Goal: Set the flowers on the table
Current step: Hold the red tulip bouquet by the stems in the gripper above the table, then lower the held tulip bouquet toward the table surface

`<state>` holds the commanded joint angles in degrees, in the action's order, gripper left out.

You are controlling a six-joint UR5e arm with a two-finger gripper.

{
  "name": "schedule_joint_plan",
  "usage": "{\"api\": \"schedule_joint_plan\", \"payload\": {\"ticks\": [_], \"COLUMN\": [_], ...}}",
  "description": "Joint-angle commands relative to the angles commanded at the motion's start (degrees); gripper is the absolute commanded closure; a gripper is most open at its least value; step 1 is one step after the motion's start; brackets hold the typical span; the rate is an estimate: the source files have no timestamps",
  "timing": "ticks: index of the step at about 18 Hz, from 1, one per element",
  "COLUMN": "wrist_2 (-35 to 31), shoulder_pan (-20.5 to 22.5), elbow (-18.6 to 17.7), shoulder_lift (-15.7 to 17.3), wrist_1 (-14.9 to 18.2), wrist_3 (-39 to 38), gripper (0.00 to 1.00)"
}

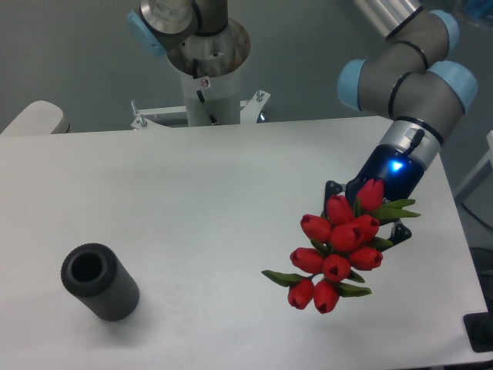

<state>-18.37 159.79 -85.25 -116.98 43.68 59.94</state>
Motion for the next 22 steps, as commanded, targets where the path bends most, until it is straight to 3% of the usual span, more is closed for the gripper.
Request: {"api": "schedule_joint_plan", "payload": {"ticks": [10, 15, 22], "wrist_2": [-0.61, -10.01, -23.71], "shoulder_pan": [0.09, 0.53, -2.45], "elbow": [-0.26, 0.00, -3.34], "shoulder_lift": [0.35, 1.93, 4.92], "wrist_1": [0.00, 0.17, 0.26], "wrist_3": [2.02, 2.90, 7.56], "gripper": [0.67, 0.67, 0.68]}}
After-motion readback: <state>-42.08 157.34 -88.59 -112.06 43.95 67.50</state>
